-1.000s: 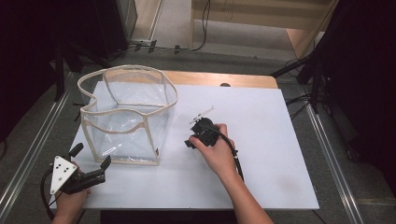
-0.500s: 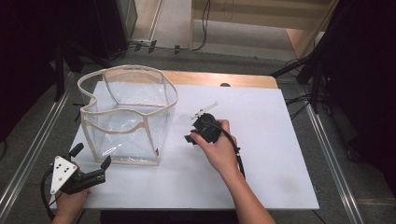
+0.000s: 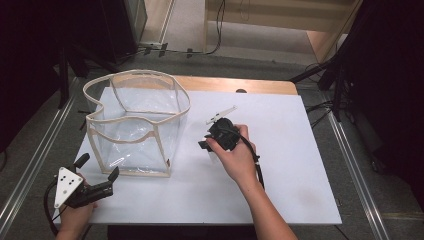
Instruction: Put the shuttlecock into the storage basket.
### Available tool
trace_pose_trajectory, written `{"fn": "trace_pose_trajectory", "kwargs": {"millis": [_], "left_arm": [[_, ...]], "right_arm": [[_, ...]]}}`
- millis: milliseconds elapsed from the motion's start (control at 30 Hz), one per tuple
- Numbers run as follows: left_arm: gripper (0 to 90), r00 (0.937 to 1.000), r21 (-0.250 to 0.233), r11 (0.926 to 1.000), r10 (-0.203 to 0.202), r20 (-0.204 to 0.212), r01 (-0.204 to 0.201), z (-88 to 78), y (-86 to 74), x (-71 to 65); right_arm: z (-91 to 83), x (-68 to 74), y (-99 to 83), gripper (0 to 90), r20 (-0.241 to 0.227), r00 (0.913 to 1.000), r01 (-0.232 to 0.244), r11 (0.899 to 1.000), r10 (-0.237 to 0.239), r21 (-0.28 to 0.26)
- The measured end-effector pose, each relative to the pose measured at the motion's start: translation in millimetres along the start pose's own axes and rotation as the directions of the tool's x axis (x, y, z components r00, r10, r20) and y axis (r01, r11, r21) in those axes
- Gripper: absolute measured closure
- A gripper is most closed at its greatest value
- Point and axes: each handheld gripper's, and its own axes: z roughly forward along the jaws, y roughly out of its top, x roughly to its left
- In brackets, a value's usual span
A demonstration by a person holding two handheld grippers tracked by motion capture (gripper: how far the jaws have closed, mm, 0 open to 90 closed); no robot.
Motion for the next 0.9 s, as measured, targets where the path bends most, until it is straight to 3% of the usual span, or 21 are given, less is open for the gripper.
{"fn": "trace_pose_trajectory", "kwargs": {"millis": [900], "left_arm": [[2.3, 1.0000, 0.001, 1.0000, 0.004, 0.001, -0.004, 0.0, 0.0, -0.2]], "right_arm": [[-20.2, 0.1, 11.1, 63.0, 0.010, 0.9999, 0.008, 0.997, -0.007, -0.074]]}}
